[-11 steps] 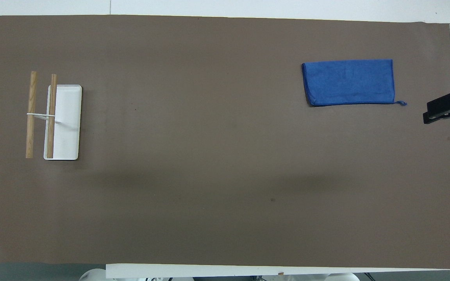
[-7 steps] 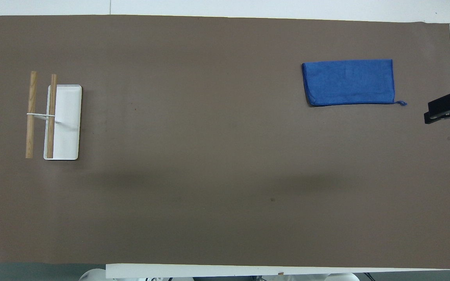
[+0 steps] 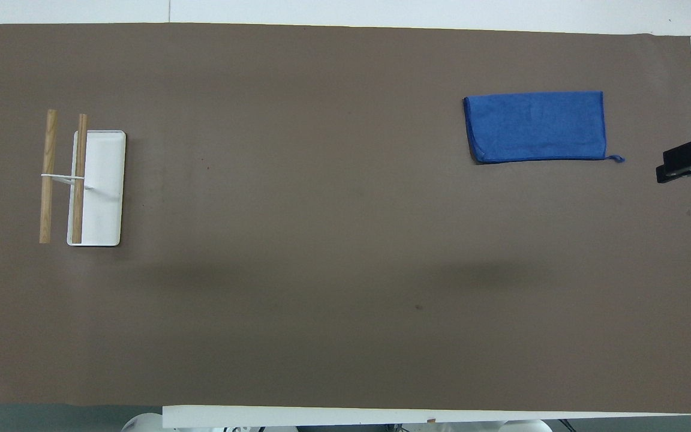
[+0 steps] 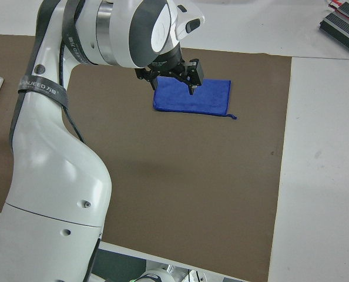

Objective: Right arm passes towel to left arm to hang

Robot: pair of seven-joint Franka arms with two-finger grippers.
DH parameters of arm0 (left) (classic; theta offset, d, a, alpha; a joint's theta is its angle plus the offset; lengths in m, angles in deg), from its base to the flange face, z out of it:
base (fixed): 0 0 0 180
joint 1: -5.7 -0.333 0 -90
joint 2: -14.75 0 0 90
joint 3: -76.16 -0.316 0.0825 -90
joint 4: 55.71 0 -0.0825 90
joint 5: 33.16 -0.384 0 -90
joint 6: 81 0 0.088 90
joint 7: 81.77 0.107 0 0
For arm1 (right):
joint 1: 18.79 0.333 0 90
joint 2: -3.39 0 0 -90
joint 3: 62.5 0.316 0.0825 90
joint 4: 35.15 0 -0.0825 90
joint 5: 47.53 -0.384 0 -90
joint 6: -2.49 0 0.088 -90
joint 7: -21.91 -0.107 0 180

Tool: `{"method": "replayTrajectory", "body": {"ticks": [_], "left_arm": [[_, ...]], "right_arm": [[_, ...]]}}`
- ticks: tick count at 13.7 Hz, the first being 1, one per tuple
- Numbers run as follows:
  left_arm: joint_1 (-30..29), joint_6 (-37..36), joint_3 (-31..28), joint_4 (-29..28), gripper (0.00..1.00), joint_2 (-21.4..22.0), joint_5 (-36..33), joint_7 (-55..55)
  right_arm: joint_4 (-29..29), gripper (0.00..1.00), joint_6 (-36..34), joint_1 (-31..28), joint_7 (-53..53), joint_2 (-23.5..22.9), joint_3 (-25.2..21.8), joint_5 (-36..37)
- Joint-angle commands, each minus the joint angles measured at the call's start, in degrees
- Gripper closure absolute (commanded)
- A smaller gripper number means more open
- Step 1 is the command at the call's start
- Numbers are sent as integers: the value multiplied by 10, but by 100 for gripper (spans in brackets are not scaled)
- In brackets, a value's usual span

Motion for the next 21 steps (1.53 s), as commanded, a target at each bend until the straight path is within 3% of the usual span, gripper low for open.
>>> {"method": "replayTrajectory", "body": {"ticks": [1, 5, 9, 14, 21], "left_arm": [[-1, -4, -1, 5, 0, 0, 5, -7], [-1, -4, -1, 5, 0, 0, 5, -7], [-1, -4, -1, 5, 0, 0, 5, -7], [-1, -4, -1, 5, 0, -1, 5, -6], [-1, -4, -1, 5, 0, 0, 5, -7]], "right_arm": [[8, 0, 78, 21, 11, -73, 5, -3], [0, 0, 244, 45, 2, -191, 5, -7], [-8, 0, 316, 26, 62, -266, 5, -8], [-70, 2, 378, 4, 57, -283, 5, -10], [-104, 4, 417, 10, 37, -288, 4, -9]]}}
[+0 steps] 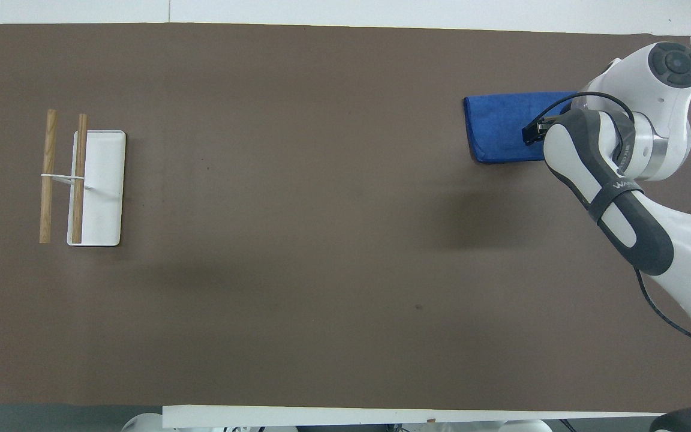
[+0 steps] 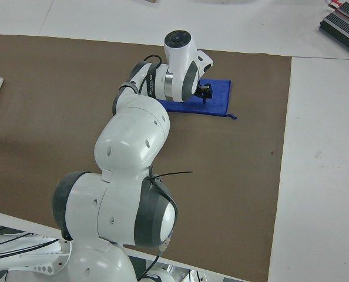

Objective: Right arm passes towel to left arm to hang
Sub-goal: 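Reach the right gripper to the blue towel and grasp it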

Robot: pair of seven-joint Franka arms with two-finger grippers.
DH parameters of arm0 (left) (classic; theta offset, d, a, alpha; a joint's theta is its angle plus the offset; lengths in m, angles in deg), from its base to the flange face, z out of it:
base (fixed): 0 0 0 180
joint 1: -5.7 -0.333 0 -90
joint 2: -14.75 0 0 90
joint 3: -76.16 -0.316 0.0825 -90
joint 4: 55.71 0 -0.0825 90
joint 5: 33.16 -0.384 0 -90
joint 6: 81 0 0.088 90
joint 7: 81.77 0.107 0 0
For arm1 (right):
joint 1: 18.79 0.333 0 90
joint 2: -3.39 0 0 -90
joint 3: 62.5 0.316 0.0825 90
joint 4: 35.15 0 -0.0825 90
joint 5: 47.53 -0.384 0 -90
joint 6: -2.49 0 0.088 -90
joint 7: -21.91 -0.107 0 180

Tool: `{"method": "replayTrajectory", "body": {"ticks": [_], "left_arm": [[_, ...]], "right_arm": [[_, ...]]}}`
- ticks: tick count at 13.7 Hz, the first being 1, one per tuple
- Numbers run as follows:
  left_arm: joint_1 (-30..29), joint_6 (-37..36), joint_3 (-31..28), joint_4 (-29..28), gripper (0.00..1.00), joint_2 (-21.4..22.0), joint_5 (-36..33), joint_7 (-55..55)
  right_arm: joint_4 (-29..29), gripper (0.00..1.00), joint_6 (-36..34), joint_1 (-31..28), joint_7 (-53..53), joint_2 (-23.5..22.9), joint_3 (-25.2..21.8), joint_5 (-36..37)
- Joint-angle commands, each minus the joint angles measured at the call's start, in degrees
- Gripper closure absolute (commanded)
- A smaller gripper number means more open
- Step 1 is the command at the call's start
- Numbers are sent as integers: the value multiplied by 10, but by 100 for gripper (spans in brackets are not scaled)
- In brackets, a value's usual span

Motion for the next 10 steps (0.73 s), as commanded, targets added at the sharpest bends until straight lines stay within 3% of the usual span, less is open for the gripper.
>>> {"method": "replayTrajectory", "body": {"ticks": [1, 4, 10], "left_arm": [[-1, -4, -1, 5, 0, 0, 5, -7], [-1, -4, -1, 5, 0, 0, 5, -7], [-1, -4, -1, 5, 0, 0, 5, -7]], "right_arm": [[-32, 4, 35, 0, -6, 7, 3, -8], [-44, 15, 43, 0, -4, 10, 3, -7], [-41, 85, 34, 1, -1, 10, 3, -1]]}}
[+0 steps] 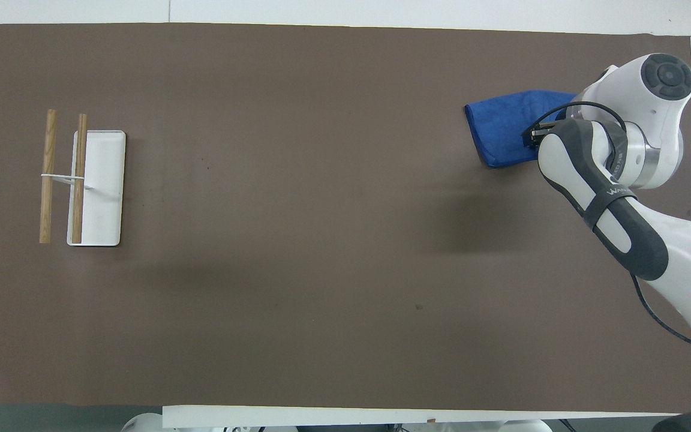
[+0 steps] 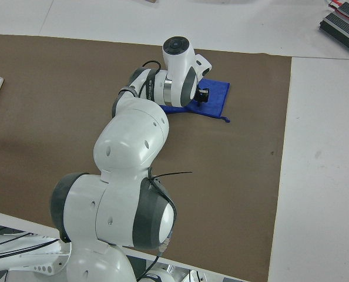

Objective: Right arm passes towel to left arm to hang
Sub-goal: 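Reach the right gripper to the blue towel and grasp it, then lift the towel with the right gripper while the left gripper approaches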

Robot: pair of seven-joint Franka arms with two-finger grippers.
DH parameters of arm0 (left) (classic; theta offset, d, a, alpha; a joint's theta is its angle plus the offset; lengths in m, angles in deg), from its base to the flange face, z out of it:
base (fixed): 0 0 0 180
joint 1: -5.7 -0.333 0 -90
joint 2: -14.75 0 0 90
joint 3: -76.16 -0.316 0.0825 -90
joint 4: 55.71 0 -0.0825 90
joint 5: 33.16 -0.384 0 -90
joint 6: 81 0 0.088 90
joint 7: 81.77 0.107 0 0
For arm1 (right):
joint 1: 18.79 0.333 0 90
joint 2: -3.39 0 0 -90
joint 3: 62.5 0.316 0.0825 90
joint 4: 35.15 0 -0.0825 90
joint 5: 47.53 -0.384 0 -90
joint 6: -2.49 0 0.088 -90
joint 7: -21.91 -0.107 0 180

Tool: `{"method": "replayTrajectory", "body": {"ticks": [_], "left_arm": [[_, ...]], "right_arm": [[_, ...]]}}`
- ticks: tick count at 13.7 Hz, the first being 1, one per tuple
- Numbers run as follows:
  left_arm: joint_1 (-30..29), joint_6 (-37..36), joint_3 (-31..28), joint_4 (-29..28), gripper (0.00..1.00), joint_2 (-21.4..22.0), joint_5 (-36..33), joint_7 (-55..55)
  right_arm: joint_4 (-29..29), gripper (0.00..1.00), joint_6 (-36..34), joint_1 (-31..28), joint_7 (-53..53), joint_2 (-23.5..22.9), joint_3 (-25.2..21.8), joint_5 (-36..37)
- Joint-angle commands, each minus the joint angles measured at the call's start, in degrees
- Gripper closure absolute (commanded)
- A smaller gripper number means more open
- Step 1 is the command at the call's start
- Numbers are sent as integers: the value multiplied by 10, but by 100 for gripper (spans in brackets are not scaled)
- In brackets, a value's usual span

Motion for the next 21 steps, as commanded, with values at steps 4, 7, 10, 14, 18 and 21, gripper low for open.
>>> {"method": "replayTrajectory", "body": {"ticks": [4, 7, 10, 14, 18, 21], "left_arm": [[-1, -11, 0, 6, 0, 0, 5, -4], [37, -67, 2, -6, 0, 10, 5, -8], [36, -64, 2, -15, 0, 15, 5, -37], [45, 65, 4, -119, 0, 58, 133, -296], [108, 235, 6, -199, 0, 86, 160, -563], [165, 357, 4, -206, 0, 52, 167, -748]], "right_arm": [[34, 100, -73, -2, 1, 2, 3, -2], [108, 100, -178, -4, 1, 8, 25, -10], [123, 100, -237, -1, -24, 54, 50, -99], [117, 100, -273, 61, -257, 98, 61, -265], [108, 99, -223, 155, -480, 99, 63, -403], [90, 99, -174, 192, -553, 107, 63, -513]]}}
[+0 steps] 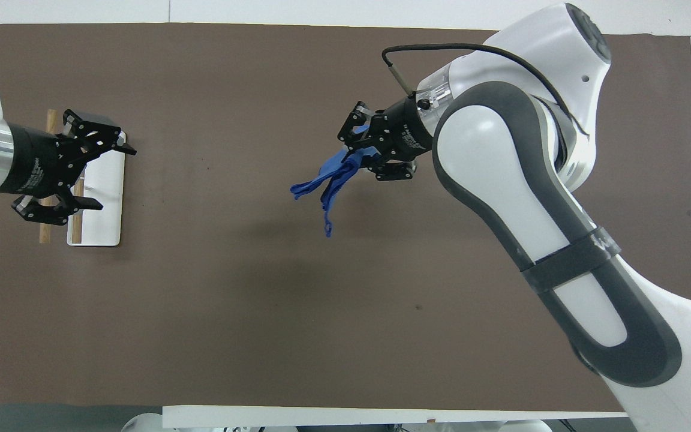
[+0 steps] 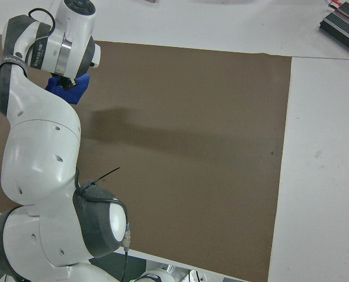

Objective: Right arm passes towel to left arm to hang
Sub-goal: 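Lift the towel with the right gripper while the left gripper approaches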

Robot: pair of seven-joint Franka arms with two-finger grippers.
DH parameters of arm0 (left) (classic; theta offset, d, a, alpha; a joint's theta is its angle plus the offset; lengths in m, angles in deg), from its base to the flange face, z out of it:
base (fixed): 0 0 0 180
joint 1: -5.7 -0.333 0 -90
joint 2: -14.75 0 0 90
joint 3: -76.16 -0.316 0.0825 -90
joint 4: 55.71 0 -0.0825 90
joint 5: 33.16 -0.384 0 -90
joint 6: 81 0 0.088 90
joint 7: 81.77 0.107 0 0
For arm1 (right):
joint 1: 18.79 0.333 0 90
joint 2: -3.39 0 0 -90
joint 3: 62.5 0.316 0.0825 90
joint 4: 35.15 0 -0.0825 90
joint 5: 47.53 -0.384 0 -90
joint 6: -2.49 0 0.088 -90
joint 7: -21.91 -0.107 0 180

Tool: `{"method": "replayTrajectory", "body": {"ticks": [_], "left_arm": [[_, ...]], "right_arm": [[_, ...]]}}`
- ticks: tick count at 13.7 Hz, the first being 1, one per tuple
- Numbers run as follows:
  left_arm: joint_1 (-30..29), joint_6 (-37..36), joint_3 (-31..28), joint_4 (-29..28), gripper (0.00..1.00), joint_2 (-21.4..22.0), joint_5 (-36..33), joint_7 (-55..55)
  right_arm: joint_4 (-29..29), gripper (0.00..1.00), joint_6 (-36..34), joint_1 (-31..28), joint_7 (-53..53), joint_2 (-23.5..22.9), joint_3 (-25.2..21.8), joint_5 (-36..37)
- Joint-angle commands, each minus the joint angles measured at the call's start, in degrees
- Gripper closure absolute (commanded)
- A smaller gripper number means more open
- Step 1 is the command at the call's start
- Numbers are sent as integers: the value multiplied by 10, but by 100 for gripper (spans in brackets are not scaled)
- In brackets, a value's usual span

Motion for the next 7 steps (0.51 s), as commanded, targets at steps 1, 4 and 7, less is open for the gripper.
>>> {"method": "replayTrajectory", "body": {"ticks": [1, 4, 7], "left_arm": [[55, 100, -7, -21, 0, -18, 10, -156], [89, 120, -8, -21, 1, -40, 9, -210], [101, 118, -8, -21, 5, -50, 5, -239]], "right_arm": [[-35, 100, 50, 19, -51, 16, 0, -87], [-55, 100, 111, 62, -88, 21, 0, -113], [-56, 99, 123, 77, -97, 21, 0, -113]]}}
